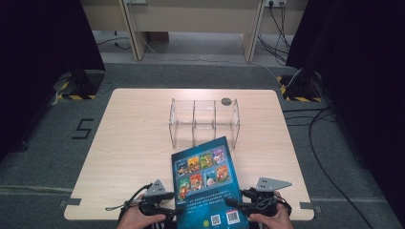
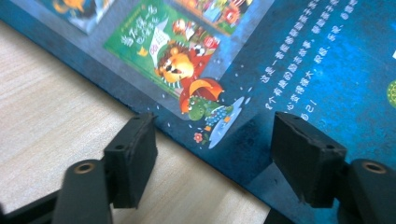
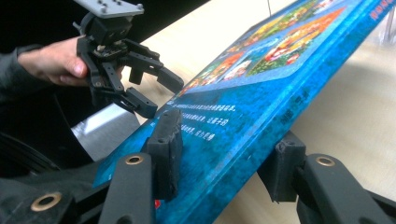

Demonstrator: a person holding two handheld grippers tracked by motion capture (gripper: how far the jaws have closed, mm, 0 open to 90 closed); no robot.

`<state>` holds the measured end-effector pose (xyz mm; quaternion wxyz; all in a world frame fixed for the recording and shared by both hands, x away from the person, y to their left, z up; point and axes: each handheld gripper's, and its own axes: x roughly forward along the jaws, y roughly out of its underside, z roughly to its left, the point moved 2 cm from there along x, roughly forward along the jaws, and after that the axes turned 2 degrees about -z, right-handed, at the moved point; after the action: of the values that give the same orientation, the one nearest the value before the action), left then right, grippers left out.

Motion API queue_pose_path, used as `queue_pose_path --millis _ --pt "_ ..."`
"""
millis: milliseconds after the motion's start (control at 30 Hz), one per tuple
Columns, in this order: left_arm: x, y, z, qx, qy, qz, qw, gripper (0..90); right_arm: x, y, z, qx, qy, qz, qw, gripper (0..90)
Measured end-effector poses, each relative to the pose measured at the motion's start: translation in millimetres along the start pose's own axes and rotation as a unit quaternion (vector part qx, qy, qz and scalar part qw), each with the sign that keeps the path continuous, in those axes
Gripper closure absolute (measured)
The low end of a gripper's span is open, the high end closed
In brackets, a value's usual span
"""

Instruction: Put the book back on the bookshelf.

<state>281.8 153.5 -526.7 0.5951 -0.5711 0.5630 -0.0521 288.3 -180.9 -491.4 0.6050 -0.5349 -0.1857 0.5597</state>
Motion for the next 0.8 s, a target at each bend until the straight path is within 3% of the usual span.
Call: queue_pose_path --millis 167,400,633,800 --pt "0.3 -1.0 1.7 0.002 -0.003 0.001 1.0000 26.8 -4.6 -9.4 4.0 -0.054 0.010 -0.006 0.9985 55.1" --pt "1.3 -4.0 6.5 -0.026 0.016 -0.002 0.9995 23.1 -4.1 -16.7 11.8 -0.107 0.011 -0.011 0.9941 55.4" --pt "3.4 -7.6 9.2 -0.043 0.034 -0.003 0.9985 20.8 -2.9 -23.8 15.1 -0.138 0.009 -0.012 0.9903 56.0" --pt "2.2 -9.8 8.9 -0.044 0.028 0.002 0.9987 21.5 -2.5 -24.5 15.1 -0.139 0.007 -0.013 0.9902 56.0"
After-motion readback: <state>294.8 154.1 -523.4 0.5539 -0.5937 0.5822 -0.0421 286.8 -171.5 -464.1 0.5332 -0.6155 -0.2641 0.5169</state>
